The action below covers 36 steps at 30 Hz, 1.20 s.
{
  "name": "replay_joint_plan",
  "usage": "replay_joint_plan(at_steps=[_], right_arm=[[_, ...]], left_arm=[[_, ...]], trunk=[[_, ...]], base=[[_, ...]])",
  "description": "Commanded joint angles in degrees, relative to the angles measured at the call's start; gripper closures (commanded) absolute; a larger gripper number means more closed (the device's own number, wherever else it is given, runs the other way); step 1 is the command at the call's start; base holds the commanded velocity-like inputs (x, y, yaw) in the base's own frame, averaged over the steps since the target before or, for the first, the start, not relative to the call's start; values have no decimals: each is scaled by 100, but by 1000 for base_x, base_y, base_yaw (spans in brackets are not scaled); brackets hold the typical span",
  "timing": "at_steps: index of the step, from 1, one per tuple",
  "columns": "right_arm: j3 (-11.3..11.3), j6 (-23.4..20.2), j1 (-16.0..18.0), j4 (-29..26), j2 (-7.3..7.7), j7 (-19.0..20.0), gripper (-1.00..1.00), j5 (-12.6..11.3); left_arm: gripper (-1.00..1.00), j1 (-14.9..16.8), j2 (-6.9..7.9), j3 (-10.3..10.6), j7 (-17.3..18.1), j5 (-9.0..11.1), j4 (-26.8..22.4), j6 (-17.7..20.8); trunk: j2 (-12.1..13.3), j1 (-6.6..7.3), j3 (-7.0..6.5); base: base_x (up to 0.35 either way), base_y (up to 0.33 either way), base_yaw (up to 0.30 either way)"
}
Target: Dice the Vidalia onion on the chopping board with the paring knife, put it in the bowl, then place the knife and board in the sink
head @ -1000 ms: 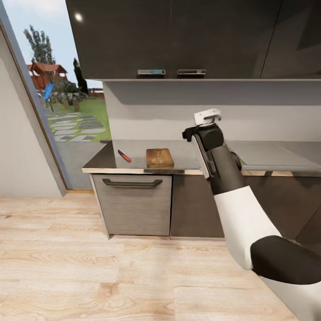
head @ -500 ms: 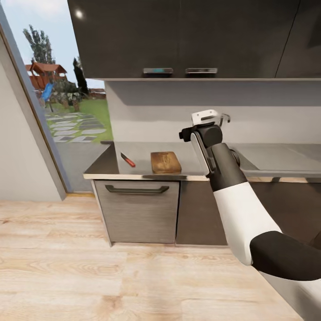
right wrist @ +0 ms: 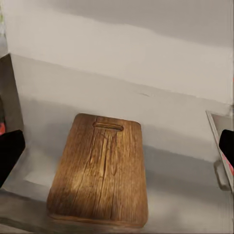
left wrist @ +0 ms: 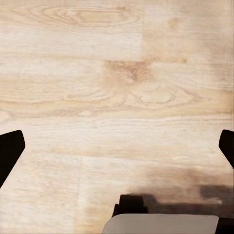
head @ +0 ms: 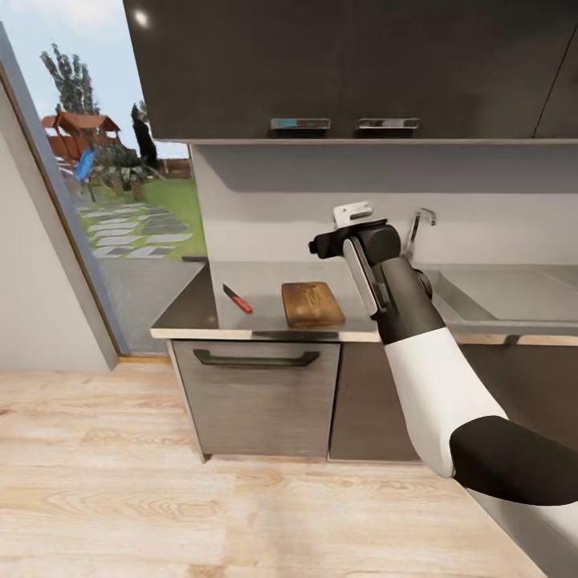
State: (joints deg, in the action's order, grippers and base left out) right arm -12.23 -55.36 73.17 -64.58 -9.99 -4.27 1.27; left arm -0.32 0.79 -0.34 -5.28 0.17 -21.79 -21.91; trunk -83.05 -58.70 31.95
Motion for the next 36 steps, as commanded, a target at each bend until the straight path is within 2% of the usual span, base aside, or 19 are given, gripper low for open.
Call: replay_joint_plan(at_steps=[1,8,12,17,22,25,28,30,36], right_arm=[[-8,-30,5,-2,-1,41,-100,12],[-12,-44,5,-2,-1,359,-100,5],[-26,-52,5,-2,-1,995,-100,5],[-38,-54,5,-2,351,1938,-100,16],[-58,-54,5,-2,562,2495,-100,31],[-195,-54,5,-2,717,2817,-100,37],[-394,-54,5,-7,946,3200,-100,34],[-484,-52,5,-13,1129,3597,-100,35],[-549,-41,5,-22,1440,4398,-100,40]], left_arm=[[-100,-3,0,-2,-10,1,-9,-6],[-100,-3,0,-2,-9,1,-9,-6],[-100,-3,0,-2,-9,1,-5,-6],[-100,-3,0,-2,-10,1,-1,-6],[-100,-3,0,-2,-10,1,29,-6],[-100,-3,0,-2,-10,1,39,-6],[-100,-3,0,-2,-9,1,42,-6],[-100,-3,0,-2,-11,1,43,-6],[-100,-3,0,-2,-9,1,43,-6]], trunk=[[-2,-3,5],[-2,-3,5],[-2,-3,5],[-2,-3,5],[-2,-3,5],[-2,-3,5],[-2,-3,5],[-2,-3,5],[-2,-3,5]], base=[[255,-8,0],[255,-100,0],[255,-170,0],[254,-195,0],[252,-203,0],[241,-200,0],[150,-132,0],[59,-52,0],[15,-14,0]])
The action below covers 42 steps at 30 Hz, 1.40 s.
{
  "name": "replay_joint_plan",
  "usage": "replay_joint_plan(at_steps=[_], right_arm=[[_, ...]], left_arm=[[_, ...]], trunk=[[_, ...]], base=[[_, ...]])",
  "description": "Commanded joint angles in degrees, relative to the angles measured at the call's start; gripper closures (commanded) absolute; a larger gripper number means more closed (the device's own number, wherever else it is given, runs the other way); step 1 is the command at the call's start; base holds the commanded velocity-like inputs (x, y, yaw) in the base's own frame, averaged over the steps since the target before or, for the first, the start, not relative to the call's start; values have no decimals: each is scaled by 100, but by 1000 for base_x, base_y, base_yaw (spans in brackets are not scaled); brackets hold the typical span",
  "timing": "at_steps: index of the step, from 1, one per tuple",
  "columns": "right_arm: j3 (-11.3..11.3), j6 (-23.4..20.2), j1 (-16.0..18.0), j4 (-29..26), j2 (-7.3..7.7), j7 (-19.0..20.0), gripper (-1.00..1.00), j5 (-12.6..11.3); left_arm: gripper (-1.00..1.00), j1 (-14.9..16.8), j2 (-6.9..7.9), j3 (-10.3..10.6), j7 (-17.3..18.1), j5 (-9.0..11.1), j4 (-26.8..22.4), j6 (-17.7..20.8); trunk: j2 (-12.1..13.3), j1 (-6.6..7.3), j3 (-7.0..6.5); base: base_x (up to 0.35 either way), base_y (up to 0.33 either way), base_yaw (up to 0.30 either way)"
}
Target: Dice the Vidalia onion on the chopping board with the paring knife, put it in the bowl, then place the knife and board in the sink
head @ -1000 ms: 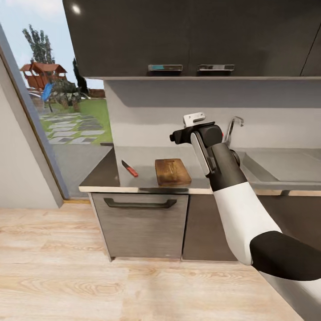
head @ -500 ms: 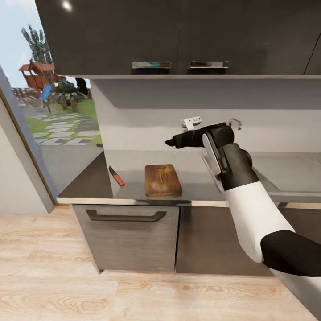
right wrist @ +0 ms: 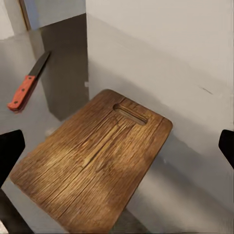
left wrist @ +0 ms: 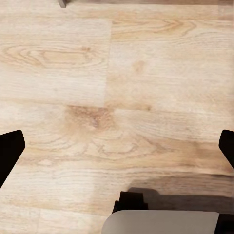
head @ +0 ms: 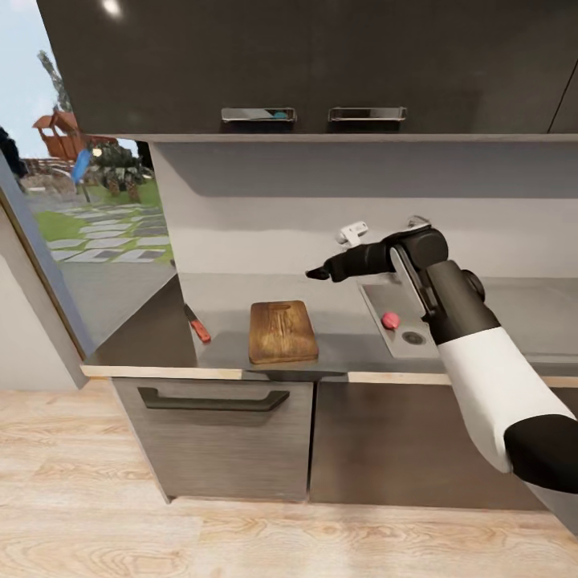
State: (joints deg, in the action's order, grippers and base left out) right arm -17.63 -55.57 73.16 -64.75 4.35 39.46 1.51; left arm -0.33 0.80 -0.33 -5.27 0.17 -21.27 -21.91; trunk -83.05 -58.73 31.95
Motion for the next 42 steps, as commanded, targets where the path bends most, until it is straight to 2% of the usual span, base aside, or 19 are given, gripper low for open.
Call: replay_joint_plan(at_steps=[1,6,13,15,23,27,33,42], right_arm=[[-13,-19,5,-4,26,79,-100,15],[-163,-9,5,-3,96,346,-100,16],[-957,48,5,-3,93,529,-100,16],[-1015,80,5,-3,89,537,-100,12],[-1070,221,5,-14,93,637,-100,-7],[-1074,247,5,-25,104,989,-100,3],[-1081,256,5,-29,105,1280,-100,23],[-1082,257,5,-29,105,1301,-100,25]], left_arm=[[-100,-2,-1,-2,-10,1,-8,-7],[-100,-2,-1,-2,-10,1,-7,-7],[-100,-2,-1,-2,-9,1,-7,-7],[-100,-2,-1,-2,-9,1,-5,-7],[-100,-2,-1,-2,-9,1,5,-7],[-100,-2,-1,-2,-9,1,21,-7],[-100,-2,-1,-2,-9,1,26,-7],[-100,-2,-1,-2,-9,1,27,-7]], trunk=[[-3,0,5],[-3,0,5],[-3,0,5],[-3,0,5],[-3,0,5],[-3,0,5],[-3,0,18],[-3,0,76]], base=[[4,-4,0],[1,-1,0],[0,0,0],[0,0,0],[0,0,0],[0,0,0],[0,0,62],[0,-127,188]])
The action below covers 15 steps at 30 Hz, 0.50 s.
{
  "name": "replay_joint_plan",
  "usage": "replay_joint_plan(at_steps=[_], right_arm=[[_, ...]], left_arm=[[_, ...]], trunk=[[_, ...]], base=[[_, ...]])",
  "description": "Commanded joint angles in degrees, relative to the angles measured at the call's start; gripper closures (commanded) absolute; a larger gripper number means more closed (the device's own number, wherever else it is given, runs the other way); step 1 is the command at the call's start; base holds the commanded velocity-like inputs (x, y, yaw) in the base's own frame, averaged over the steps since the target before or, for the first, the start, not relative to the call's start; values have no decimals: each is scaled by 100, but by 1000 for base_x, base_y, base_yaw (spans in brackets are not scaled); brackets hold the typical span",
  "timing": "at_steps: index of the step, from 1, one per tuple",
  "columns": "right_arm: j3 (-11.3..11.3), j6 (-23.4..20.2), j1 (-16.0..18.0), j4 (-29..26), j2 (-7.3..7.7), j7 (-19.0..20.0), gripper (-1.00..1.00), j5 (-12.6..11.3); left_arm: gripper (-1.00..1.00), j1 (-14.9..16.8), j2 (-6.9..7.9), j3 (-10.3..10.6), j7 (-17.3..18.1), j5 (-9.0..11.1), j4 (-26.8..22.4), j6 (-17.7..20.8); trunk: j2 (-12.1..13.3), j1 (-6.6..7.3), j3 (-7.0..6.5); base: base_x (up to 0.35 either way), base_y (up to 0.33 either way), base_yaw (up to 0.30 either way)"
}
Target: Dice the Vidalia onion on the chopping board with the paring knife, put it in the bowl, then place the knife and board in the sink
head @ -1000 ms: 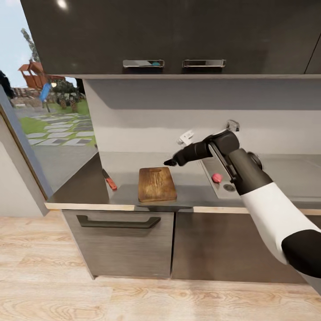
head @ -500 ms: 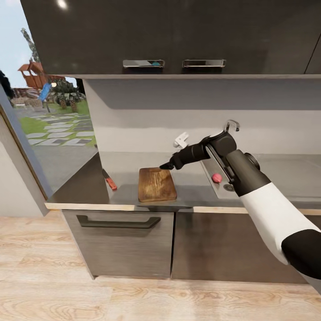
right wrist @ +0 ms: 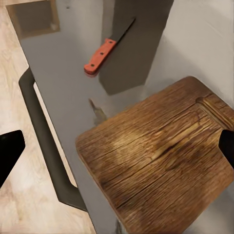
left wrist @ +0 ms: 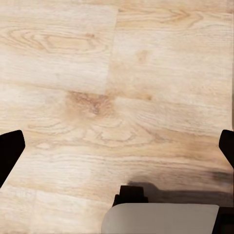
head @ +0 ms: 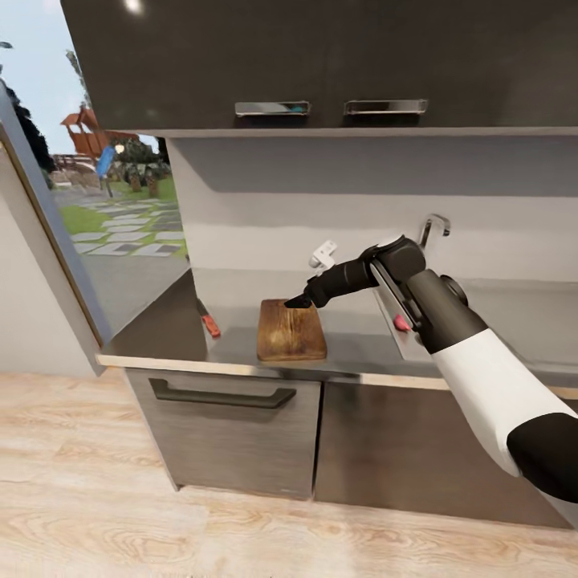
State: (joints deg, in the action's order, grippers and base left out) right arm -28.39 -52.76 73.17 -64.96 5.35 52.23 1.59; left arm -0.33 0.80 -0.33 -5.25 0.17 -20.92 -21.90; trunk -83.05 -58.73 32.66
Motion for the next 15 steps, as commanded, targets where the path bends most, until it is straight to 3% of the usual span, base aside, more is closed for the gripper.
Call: replay_joint_plan(at_steps=[1,15], right_arm=[[-5,-24,4,-8,7,23,-100,17],[-5,-24,4,-8,10,24,-100,17]], left_arm=[[-100,-2,-1,-2,-11,1,-9,-7],[-100,-2,-1,-2,-12,1,22,-7]], trunk=[[-3,0,11],[-3,0,106]], base=[[0,-269,197],[0,-300,198]])
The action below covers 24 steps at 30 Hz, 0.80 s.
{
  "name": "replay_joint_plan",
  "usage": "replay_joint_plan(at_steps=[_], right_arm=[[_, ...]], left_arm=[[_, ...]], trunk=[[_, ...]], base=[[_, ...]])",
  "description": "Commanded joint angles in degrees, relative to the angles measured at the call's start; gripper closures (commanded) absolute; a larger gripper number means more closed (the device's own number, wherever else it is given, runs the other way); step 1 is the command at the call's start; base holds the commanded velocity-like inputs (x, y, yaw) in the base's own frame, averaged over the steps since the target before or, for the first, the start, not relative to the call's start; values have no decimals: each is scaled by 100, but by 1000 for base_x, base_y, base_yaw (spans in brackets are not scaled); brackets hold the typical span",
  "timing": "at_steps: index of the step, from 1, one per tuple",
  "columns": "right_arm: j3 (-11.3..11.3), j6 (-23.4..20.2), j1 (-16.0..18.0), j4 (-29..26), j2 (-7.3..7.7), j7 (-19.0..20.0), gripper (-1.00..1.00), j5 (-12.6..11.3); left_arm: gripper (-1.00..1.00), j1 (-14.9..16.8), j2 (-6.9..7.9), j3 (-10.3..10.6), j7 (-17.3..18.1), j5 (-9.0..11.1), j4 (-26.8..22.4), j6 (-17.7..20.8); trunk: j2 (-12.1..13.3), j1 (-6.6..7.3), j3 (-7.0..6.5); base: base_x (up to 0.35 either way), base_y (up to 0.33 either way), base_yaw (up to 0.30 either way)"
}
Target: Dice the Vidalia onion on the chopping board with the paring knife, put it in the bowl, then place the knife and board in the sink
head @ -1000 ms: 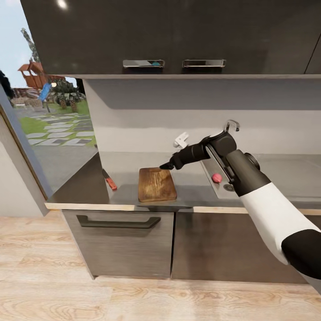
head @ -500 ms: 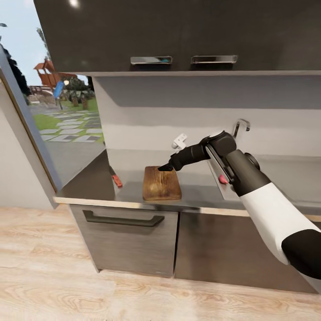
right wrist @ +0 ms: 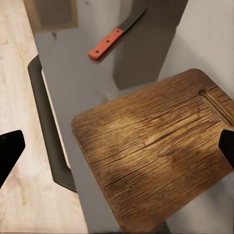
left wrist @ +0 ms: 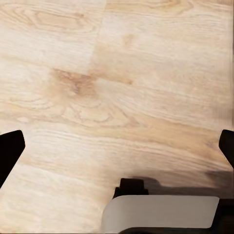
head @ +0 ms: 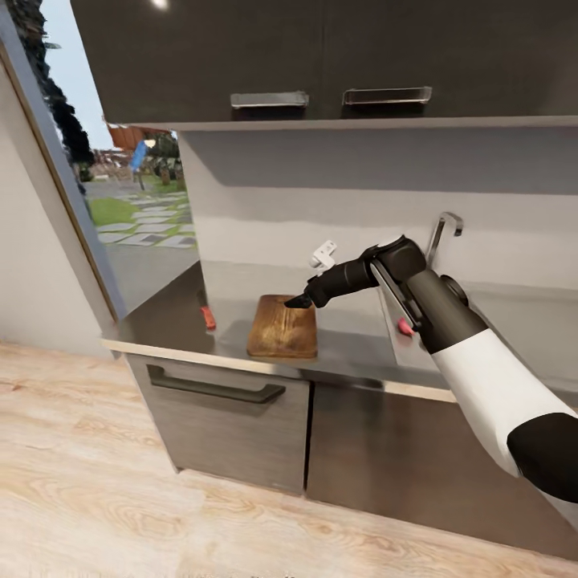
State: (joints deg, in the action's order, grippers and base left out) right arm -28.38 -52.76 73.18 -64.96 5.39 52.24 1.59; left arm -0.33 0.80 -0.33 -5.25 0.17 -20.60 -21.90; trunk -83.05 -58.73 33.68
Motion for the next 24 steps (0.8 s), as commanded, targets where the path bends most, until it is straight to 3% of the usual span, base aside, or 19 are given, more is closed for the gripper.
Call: replay_joint_plan(at_steps=[1,7,15,24], right_arm=[[-6,-24,4,-8,6,23,-100,17],[-8,-24,4,-8,6,23,-100,17],[-9,-24,4,-8,5,23,-100,17],[-10,-23,4,-8,0,23,-100,10]], left_arm=[[-100,-2,-1,-2,-11,1,-6,-7],[-100,-2,-1,-2,-13,1,-5,-7],[-100,-2,-1,-2,-11,1,-5,-7],[-100,-2,-1,-2,-11,1,-5,-7]], trunk=[[-2,0,11],[-2,0,50],[-2,0,62],[-2,0,63]], base=[[0,-304,199],[28,-304,191],[152,-287,43],[309,-33,2]])
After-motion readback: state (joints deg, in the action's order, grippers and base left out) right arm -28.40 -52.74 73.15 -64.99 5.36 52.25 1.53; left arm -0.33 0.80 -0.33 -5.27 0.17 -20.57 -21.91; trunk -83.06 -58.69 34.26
